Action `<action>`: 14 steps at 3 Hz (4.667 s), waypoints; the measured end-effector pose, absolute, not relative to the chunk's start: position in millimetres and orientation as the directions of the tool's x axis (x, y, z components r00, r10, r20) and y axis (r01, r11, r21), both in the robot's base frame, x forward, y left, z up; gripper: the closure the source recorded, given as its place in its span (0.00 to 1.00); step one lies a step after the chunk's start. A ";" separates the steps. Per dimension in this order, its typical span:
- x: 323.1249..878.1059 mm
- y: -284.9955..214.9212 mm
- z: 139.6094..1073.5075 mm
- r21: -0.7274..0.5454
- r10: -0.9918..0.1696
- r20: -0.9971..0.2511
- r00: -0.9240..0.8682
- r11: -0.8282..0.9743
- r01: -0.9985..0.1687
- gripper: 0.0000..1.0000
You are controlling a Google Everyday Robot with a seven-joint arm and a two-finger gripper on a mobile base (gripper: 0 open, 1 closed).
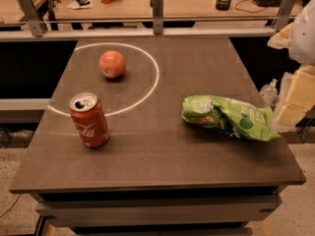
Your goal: Move green rice chip bag near coke can
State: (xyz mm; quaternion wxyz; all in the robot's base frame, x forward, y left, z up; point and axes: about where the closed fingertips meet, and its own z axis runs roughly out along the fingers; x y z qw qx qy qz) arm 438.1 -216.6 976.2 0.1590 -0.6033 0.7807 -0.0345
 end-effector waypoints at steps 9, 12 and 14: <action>461.2 -164.7 848.9 -0.249 -0.903 -0.354 -0.243 0.341 -0.906 0.64; 463.7 -147.3 899.3 -0.006 -0.645 -0.724 -0.243 0.358 -0.934 1.00; 451.2 -93.4 933.7 0.165 -0.440 -0.856 -0.270 0.263 -0.951 1.00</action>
Offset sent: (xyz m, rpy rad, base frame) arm -0.0083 0.0158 -0.0297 0.0847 -0.0246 -0.0272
